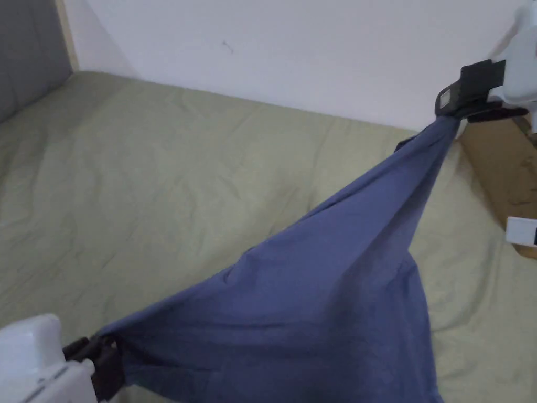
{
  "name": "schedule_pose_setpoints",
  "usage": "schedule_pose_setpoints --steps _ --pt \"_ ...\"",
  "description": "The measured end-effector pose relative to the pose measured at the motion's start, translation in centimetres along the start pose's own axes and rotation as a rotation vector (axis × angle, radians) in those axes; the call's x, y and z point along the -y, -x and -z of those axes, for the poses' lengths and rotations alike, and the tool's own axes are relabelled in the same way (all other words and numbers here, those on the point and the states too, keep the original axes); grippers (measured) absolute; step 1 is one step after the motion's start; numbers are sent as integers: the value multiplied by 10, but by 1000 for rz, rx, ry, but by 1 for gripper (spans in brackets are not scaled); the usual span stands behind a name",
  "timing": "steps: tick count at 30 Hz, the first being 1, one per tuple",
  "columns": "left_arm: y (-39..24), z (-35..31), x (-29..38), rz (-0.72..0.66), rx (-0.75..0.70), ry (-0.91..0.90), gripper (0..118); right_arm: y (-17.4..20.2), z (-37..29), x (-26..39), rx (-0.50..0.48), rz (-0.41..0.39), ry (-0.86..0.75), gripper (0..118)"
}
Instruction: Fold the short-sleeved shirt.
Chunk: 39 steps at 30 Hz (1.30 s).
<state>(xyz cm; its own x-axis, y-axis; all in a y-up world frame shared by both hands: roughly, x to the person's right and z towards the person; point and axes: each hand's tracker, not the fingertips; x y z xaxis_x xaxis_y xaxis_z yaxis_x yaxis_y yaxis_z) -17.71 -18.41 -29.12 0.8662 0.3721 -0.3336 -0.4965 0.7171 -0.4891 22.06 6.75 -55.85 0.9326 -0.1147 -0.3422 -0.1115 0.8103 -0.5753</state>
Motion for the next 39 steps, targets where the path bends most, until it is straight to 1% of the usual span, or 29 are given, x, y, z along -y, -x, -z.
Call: schedule_pose_setpoints --steps 4,7,9,10,13,16,18,20,22,24,26,30,33,35,36,38,39 --pt "-16 -26 -64 59 59 -172 0 -42 -114 2 66 75 -134 6" --pt "-29 -52 -115 63 166 -282 0 -62 -181 7 99 104 -211 6" --pt "-40 -69 -145 57 258 -334 0 -71 -214 11 104 123 -241 6" --pt "-46 -78 -161 48 305 -357 0 -73 -230 14 109 132 -252 6" --pt "-62 -99 -200 42 387 -384 0 -76 -266 20 116 147 -278 6" --pt "-78 -113 -238 111 394 -403 0 -73 -291 20 122 138 -303 6" --pt "-87 -119 -264 128 405 -403 0 -72 -300 15 119 143 -312 6" --pt "-97 -124 -292 132 419 -420 0 -69 -306 6 115 152 -320 6" --pt "-109 -125 -321 153 400 -414 0 -64 -306 -6 118 151 -326 6" --pt "-120 -123 -350 179 362 -410 0 -58 -301 -21 128 146 -328 6" --pt "-134 -118 -377 214 293 -414 0 -51 -291 -38 145 131 -327 6" --pt "-168 -97 -433 258 136 -447 0 -34 -255 -80 195 120 -336 6" --pt "-192 -74 -468 272 14 -476 0 -24 -216 -116 251 136 -355 6" --pt "-206 -59 -484 263 -29 -505 0 -18 -189 -138 290 152 -368 6" --pt "-212 -49 -494 263 -50 -523 0 -17 -175 -149 302 172 -375 6" --pt "-222 -32 -509 253 -69 -554 0 -15 -150 -168 310 206 -397 6" --pt "-227 -22 -516 257 -100 -592 0 -16 -154 -165 320 200 -399 6"
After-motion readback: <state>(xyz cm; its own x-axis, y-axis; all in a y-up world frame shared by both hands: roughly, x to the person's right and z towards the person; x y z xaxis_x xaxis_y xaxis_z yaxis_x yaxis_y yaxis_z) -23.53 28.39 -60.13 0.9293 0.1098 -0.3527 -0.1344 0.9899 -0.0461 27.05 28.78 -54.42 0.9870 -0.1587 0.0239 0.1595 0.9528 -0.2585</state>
